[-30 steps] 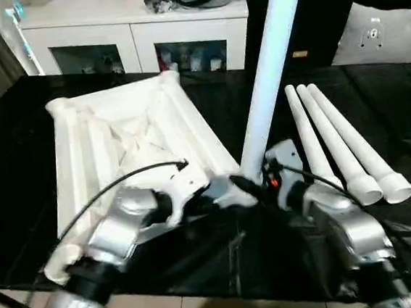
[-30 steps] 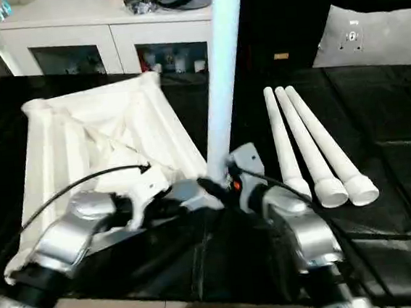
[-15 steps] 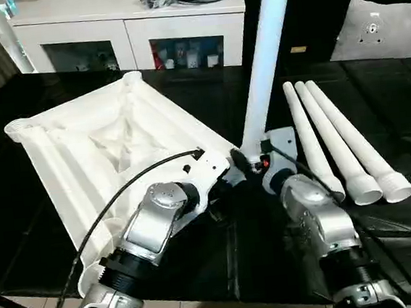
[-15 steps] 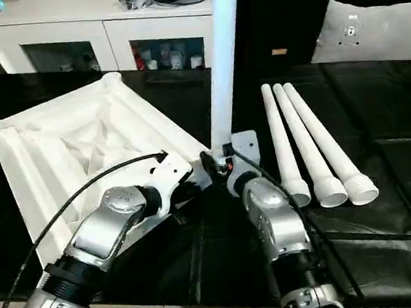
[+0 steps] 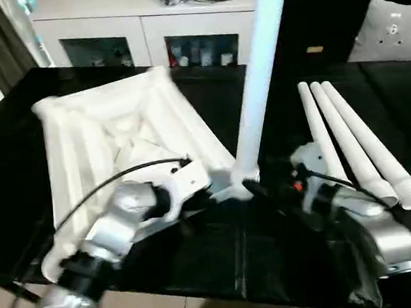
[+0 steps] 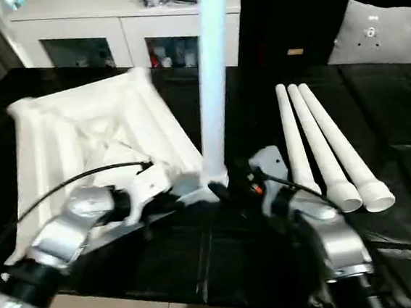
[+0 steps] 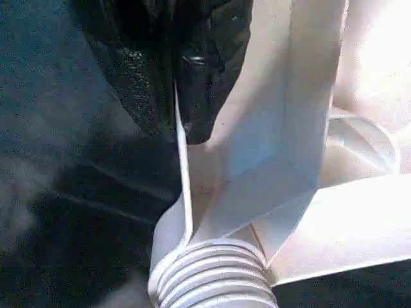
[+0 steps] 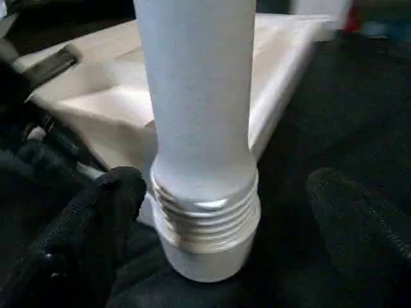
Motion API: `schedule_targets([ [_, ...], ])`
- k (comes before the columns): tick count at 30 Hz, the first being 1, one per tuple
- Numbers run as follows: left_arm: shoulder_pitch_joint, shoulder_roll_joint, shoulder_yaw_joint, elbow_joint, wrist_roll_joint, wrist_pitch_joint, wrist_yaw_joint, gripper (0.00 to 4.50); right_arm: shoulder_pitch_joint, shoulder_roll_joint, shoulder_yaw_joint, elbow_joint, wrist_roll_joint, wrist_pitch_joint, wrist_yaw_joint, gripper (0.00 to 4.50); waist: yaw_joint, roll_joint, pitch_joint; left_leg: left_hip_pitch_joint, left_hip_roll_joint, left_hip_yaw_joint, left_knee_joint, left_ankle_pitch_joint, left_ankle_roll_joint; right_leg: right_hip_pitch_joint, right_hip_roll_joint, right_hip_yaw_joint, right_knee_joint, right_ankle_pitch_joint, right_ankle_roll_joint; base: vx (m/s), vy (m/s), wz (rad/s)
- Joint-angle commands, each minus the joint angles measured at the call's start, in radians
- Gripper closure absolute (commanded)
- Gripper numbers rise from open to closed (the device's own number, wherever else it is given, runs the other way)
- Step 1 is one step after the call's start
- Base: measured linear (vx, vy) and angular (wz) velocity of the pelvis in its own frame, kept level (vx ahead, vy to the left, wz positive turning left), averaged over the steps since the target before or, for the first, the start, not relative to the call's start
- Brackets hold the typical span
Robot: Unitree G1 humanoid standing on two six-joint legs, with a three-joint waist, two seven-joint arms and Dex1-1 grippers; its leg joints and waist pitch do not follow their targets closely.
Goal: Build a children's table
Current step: Rotate leg to tighten
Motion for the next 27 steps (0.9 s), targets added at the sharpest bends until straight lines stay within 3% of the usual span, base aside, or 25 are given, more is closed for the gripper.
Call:
schedule_targets([
  [1,0.008,0.018,-0.055,-0.037,0.004,-0.044,-0.081,4.5,0.0,-0.022,0.031,-0.013,-0.016,-0.031,0.055,0.06,-0.003,0.004,-0.064,0.001,0.045,-0.005,-0.068,-0.158,0.061,0.06,-0.084,0.045,-0.072,-0.229,-0.209,0.0,0.0,0.0],
  [8,0.011,0.053,-0.079,-0.039,-0.002,-0.109,-0.153,4.5,-0.02,-0.063,0.096,0.019,0.007,-0.04,0.229,0.06,0.001,0.001,-0.064,0.001,0.045,-0.006,-0.068,-0.162,0.064,0.062,-0.084,0.045,-0.071,-0.237,-0.212,0.0,0.0,0.0],
  [9,0.013,0.059,-0.083,-0.038,-0.003,-0.117,-0.164,4.5,-0.029,-0.063,0.108,0.034,0.004,-0.046,0.25,0.32,0.001,0.001,-0.064,0.001,0.045,-0.006,-0.068,-0.161,0.063,0.062,-0.084,0.045,-0.07,-0.24,-0.212,0.0,0.0,0.0],
  [18,0.019,0.082,-0.078,-0.042,-0.005,-0.138,-0.193,4.5,-0.059,-0.081,0.136,0.073,0.007,-0.052,0.317,0.99,0.004,-0.01,-0.068,-0.001,0.045,-0.005,-0.065,-0.126,0.066,0.064,-0.085,0.044,-0.066,-0.233,-0.209,0.0,0.0,0.0],
  [19,0.021,0.084,-0.077,-0.042,-0.006,-0.139,-0.194,4.5,-0.057,-0.083,0.137,0.072,0.008,-0.049,0.323,1.23,0.005,-0.01,-0.068,-0.001,0.044,-0.004,-0.064,-0.125,0.069,0.064,-0.085,0.044,-0.066,-0.232,-0.209,0.0,0.0,0.0],
  [23,0.024,0.087,-0.076,-0.043,-0.008,-0.142,-0.196,4.5,-0.059,-0.088,0.142,0.082,0.005,-0.054,0.338,1.3,0.006,-0.008,-0.067,-0.001,0.044,-0.003,-0.064,-0.128,0.069,0.062,-0.085,0.043,-0.068,-0.254,-0.203,0.0,0.0,0.0],
  [24,0.027,0.09,-0.076,-0.047,-0.011,-0.139,-0.199,4.5,-0.06,-0.089,0.146,0.089,0.01,-0.052,0.347,1.59,0.005,-0.011,-0.067,-0.001,0.044,-0.004,-0.064,-0.13,0.068,0.062,-0.084,0.043,-0.068,-0.262,-0.201,0.0,0.0,0.0],
  [27,0.029,0.091,-0.075,-0.049,-0.013,-0.137,-0.202,4.5,-0.061,-0.087,0.147,0.095,0.013,-0.053,0.352,1.7,0.006,-0.009,-0.068,-0.002,0.045,-0.004,-0.064,-0.124,0.069,0.061,-0.085,0.043,-0.067,-0.257,-0.2,0.0,0.0,0.0],
])
